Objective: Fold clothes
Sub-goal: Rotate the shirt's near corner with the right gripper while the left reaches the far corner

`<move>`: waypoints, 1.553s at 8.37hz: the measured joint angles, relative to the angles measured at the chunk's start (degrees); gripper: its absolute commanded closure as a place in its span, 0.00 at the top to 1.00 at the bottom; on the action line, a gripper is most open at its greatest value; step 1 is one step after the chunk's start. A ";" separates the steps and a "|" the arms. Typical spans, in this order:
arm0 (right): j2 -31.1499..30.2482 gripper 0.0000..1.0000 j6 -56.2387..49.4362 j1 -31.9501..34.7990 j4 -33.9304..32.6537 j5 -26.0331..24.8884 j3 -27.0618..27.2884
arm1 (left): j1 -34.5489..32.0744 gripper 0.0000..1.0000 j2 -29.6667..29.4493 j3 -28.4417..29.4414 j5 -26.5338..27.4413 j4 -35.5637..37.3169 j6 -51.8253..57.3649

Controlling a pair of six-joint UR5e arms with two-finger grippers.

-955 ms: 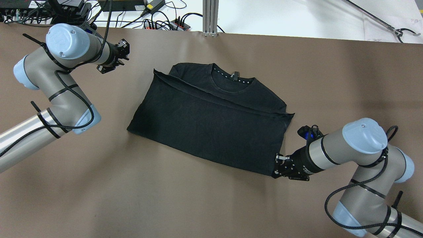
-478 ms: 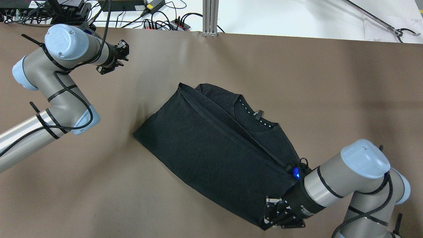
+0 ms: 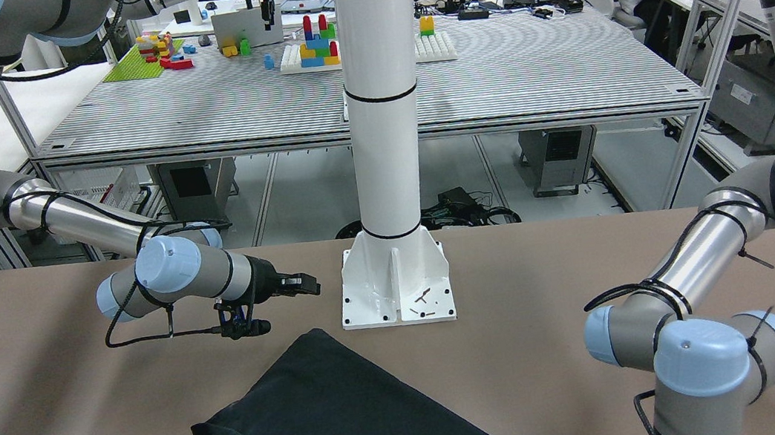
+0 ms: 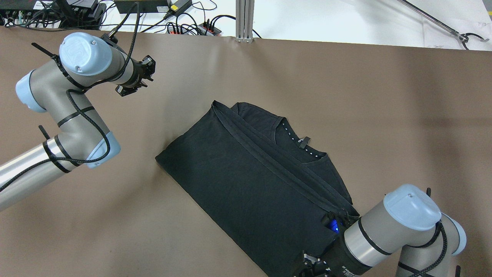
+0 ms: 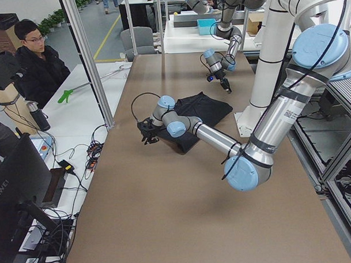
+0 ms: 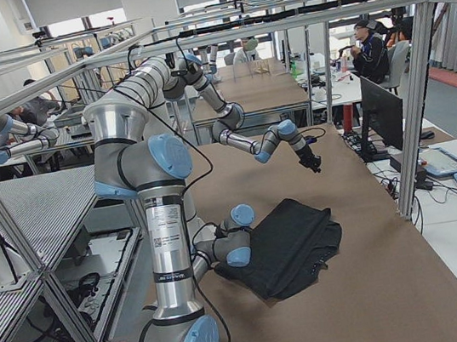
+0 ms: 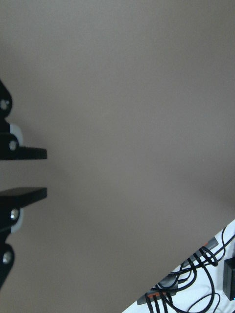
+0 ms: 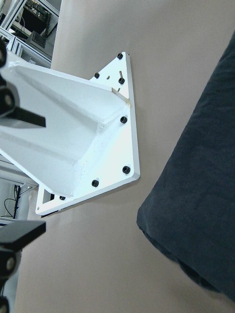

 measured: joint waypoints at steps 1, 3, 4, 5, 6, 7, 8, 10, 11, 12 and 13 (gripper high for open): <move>0.08 0.95 0.03 0.18 0.00 -0.07 -0.07 | 1.76 0.33 0.94 -2.10 0.13 0.77 -1.25; 0.22 0.95 -0.16 1.80 0.01 -1.41 -0.19 | 6.65 0.52 5.27 -8.47 0.55 1.18 -4.58; 0.32 0.95 -0.35 2.92 0.00 -2.94 -0.22 | 9.06 0.61 7.88 -11.10 0.81 1.15 -5.58; 0.42 0.95 -0.47 3.62 0.01 -4.79 -0.28 | 11.23 0.63 9.85 -12.70 1.40 1.06 -6.09; 0.42 0.95 -0.52 3.92 -0.03 -6.76 -0.31 | 13.57 0.64 10.94 -13.39 2.70 1.01 -6.30; 0.43 0.95 -0.54 4.05 -0.06 -8.03 -0.37 | 15.88 0.64 11.70 -13.47 4.32 0.94 -6.35; 0.43 0.95 -0.55 4.08 -0.12 -8.97 -0.40 | 17.51 0.64 12.42 -13.28 5.50 0.83 -6.36; 0.23 0.95 -0.56 4.09 -0.34 -10.30 -0.48 | 18.73 0.64 12.84 -12.61 6.44 0.63 -6.21; 0.11 0.95 -0.56 4.07 -0.43 -10.53 -0.54 | 18.89 0.64 12.53 -12.00 6.56 0.56 -6.08; 0.00 0.95 -0.56 4.05 -0.48 -10.65 -0.56 | 18.94 0.64 12.11 -11.06 6.61 0.39 -5.84; -0.05 0.95 -0.56 4.04 -0.51 -10.68 -0.58 | 18.94 0.64 11.60 -9.50 6.63 -0.47 -5.60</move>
